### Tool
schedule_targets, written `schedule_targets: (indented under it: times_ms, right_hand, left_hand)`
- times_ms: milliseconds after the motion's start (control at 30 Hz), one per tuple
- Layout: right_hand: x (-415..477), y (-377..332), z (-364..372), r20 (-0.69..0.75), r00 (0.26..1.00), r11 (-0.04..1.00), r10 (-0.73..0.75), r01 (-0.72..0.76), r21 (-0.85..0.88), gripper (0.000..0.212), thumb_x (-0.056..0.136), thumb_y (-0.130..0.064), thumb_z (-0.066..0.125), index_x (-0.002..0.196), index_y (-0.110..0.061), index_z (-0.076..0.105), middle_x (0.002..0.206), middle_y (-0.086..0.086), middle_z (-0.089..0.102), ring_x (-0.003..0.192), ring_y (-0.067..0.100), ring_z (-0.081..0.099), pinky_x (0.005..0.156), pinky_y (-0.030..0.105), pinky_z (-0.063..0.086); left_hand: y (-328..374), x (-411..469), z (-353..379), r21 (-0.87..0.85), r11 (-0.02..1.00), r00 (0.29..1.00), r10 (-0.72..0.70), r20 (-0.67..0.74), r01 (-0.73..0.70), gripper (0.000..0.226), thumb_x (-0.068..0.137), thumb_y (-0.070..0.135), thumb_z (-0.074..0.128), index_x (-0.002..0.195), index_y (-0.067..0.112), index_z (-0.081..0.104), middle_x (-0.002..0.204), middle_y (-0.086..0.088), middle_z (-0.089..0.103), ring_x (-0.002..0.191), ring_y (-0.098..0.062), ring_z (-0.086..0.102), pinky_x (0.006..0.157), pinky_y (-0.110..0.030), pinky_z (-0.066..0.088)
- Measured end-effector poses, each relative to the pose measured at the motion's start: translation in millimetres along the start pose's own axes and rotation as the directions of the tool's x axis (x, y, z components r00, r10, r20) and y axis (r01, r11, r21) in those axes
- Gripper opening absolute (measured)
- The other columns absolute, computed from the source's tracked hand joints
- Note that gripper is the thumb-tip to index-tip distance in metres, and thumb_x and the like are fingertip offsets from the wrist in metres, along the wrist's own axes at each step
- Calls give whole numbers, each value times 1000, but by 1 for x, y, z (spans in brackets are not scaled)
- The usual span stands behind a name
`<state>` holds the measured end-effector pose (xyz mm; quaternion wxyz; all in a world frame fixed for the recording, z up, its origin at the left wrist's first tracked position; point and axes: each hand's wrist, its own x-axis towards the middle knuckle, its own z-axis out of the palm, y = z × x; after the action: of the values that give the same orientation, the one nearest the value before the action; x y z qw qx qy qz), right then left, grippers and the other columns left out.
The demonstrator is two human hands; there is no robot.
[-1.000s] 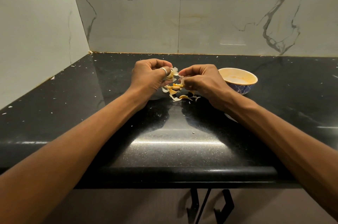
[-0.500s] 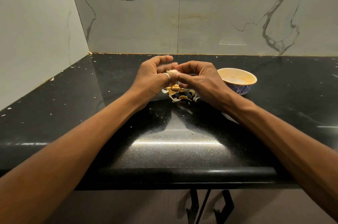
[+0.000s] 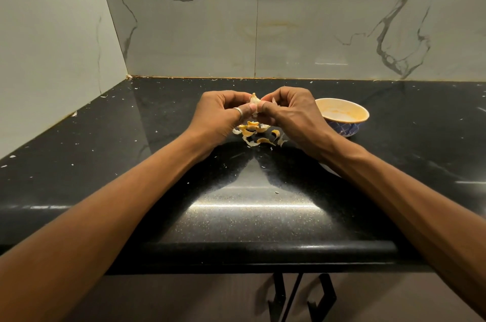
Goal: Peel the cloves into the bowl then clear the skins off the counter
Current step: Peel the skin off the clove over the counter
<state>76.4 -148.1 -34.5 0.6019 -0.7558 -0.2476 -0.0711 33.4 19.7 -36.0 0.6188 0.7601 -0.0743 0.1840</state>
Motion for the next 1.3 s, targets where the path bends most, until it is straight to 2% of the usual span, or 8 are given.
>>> schedule_targets:
  times_ms: [167, 300, 367, 533, 733, 933, 1100, 1300]
  right_hand:
    - [2, 3, 0, 0, 1000, 1000, -6, 6, -17, 15, 84, -20, 80, 88, -9, 70, 91, 19, 72, 87, 30, 75, 82, 49, 62]
    - [3, 3, 1, -17, 1000, 1000, 17, -17, -15, 42, 60, -46, 81, 86, -14, 71, 90, 15, 73, 86, 31, 75, 80, 49, 62]
    - [3, 3, 0, -4, 1000, 1000, 19, -19, -18, 48, 59, -48, 79, 94, -16, 71, 94, 11, 74, 90, 28, 74, 82, 48, 61]
    - [1, -1, -2, 8, 1000, 997, -14, 14, -74, 11, 84, -23, 77, 92, -17, 74, 90, 7, 75, 89, 24, 73, 84, 49, 61]
    - [-1, -4, -5, -9, 1000, 995, -22, 21, -95, 4, 85, -21, 74, 84, -18, 73, 85, 9, 74, 86, 30, 72, 81, 52, 60]
    - [-4, -6, -1, 26, 999, 999, 41, -40, -28, 6, 87, -11, 75, 91, -10, 71, 82, 8, 74, 75, 17, 72, 73, 34, 61]
    - [-4, -3, 3, -6, 999, 999, 52, -52, -14, 9, 80, -9, 74, 87, -11, 69, 78, 8, 73, 72, 19, 73, 71, 36, 59]
    - [-4, -1, 6, -78, 997, 995, 12, -19, -93, 23, 61, -36, 70, 75, -18, 65, 71, 3, 72, 75, 26, 73, 72, 54, 60]
  left_hand:
    - [-1, -1, 0, 45, 999, 1000, 23, 6, -23, 24, 82, 8, 80, 104, 14, 75, 97, -6, 77, 94, -20, 75, 90, -42, 59]
    - [-2, 0, -1, 76, 997, 999, 32, 9, -33, 24, 83, 11, 80, 107, 11, 76, 97, -7, 77, 94, -22, 74, 89, -44, 60]
    - [-2, 0, -1, 84, 996, 999, 43, 19, -44, 22, 84, 11, 79, 106, 10, 76, 96, -7, 77, 93, -23, 74, 88, -44, 60]
    - [-1, -1, -1, 91, 994, 998, 51, 39, -54, 23, 87, 11, 77, 110, 10, 75, 98, -6, 77, 94, -20, 74, 90, -43, 59]
    - [2, -3, 0, 149, 985, 995, 78, 61, -87, 31, 85, 11, 78, 116, 7, 73, 102, -6, 77, 96, -14, 74, 92, -38, 59]
    - [0, -2, 0, 215, 970, 993, 110, 35, -115, 34, 80, 7, 81, 113, 7, 75, 103, -5, 77, 95, -12, 74, 91, -36, 59]
    - [-2, -1, 1, 214, 969, 992, 121, 42, -127, 31, 78, 4, 82, 109, 8, 77, 99, -7, 78, 92, -16, 75, 89, -39, 60]
    - [0, -3, 5, 238, 959, 988, 151, 26, -153, 29, 76, 4, 84, 103, 12, 79, 92, -3, 78, 84, -11, 75, 82, -35, 62]
